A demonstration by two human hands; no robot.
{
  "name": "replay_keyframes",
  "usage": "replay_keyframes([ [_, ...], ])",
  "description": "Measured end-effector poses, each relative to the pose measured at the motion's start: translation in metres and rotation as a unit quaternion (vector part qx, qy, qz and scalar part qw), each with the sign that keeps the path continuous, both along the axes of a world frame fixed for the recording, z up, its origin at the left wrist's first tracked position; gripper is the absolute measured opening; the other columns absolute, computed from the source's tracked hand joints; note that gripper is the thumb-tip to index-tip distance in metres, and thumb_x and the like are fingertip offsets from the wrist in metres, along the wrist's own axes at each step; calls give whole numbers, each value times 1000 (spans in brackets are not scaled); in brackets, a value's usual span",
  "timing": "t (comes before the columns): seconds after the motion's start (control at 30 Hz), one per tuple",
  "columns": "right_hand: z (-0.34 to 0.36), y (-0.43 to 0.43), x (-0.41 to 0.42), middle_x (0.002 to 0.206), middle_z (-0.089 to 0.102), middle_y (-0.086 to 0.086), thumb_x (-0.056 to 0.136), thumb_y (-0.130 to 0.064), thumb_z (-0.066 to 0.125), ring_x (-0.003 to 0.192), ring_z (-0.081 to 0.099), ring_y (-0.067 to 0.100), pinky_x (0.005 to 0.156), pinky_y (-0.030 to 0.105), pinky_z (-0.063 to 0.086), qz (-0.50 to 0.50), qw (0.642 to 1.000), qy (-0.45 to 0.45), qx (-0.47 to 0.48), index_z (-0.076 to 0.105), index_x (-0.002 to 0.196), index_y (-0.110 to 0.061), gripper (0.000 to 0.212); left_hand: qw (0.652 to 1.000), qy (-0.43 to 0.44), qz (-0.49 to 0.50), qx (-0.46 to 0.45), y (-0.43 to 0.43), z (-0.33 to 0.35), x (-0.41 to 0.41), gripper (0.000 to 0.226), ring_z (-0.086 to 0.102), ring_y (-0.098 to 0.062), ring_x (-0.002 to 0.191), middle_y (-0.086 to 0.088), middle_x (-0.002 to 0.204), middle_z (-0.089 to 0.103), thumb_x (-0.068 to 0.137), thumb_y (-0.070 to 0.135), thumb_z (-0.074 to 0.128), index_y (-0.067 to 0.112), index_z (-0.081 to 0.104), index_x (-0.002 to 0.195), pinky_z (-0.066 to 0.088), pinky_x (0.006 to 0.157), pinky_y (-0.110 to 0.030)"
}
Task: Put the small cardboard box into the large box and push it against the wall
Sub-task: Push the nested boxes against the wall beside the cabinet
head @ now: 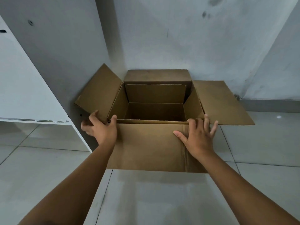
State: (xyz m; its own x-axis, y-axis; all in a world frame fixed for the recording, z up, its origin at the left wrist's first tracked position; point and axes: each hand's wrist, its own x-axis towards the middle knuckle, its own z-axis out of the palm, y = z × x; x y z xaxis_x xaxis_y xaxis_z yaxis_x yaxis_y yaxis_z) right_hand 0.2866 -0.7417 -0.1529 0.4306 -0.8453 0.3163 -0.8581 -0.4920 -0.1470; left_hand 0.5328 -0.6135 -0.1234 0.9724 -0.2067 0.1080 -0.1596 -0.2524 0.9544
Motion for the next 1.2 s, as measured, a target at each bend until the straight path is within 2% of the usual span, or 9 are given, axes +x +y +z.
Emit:
replay_keyframes([
  [0.07,3,-7,-3,147,37,17,65,-85,14,143,4,41,109,63,-8,-1,1000,4,4,46,122,-25,89,999,22,-34,-1,-2,3,11,61,38,-29,131,-12,147,28,82,27,68,23,36,135,36,108,-39],
  [0.13,2,-12,-4,151,30,15,61,-87,13,143,-1,41,109,65,-8,2,1000,-6,28,46,120,-25,91,997,-28,-66,39,-1,1,18,58,41,-27,131,-9,145,38,87,26,62,17,36,138,36,108,-41],
  [0.43,-4,8,20,141,42,14,63,-83,22,143,5,38,111,61,-7,18,997,-52,45,45,107,-14,85,992,-91,-48,66,21,6,37,44,49,-28,124,-11,138,49,93,28,52,13,46,134,42,105,-46],
  [0.6,-6,27,58,140,43,14,71,-75,42,144,5,39,112,60,-7,26,997,-67,37,46,108,-12,73,988,-96,-66,102,36,10,46,63,47,-29,122,-12,146,34,88,34,59,12,33,141,42,99,-38],
  [0.73,-3,31,77,138,43,16,72,-75,42,143,4,39,111,60,-8,4,997,-66,37,45,108,-11,73,984,-127,-67,102,33,9,39,69,26,-28,138,-11,153,15,85,34,63,13,29,141,29,105,-29],
  [0.87,-3,34,86,134,47,15,72,-74,43,143,7,39,110,60,-10,-5,997,-69,25,46,105,-12,71,955,-175,-153,185,32,-12,30,67,15,-27,144,-3,157,7,86,43,57,19,29,142,30,111,-47],
  [0.97,-6,31,86,129,52,15,71,-75,42,142,15,39,109,62,-8,-6,998,-65,5,47,102,-11,71,916,-173,-250,262,23,-25,34,70,1,-27,147,-1,159,6,87,51,49,24,22,146,16,117,-53],
  [1.03,-9,30,86,126,54,16,70,-75,41,141,19,40,108,62,-8,-5,998,-67,-7,49,100,-11,72,903,-193,-262,280,18,-30,37,71,-5,-27,147,-3,160,6,88,51,48,24,19,147,8,118,-51],
  [1.2,-15,24,89,125,56,18,68,-74,44,139,24,41,105,62,-9,-2,997,-70,-26,53,102,-10,73,894,-199,-266,302,11,-36,44,70,-6,-37,145,-3,158,2,87,53,48,32,16,146,14,115,-57],
])
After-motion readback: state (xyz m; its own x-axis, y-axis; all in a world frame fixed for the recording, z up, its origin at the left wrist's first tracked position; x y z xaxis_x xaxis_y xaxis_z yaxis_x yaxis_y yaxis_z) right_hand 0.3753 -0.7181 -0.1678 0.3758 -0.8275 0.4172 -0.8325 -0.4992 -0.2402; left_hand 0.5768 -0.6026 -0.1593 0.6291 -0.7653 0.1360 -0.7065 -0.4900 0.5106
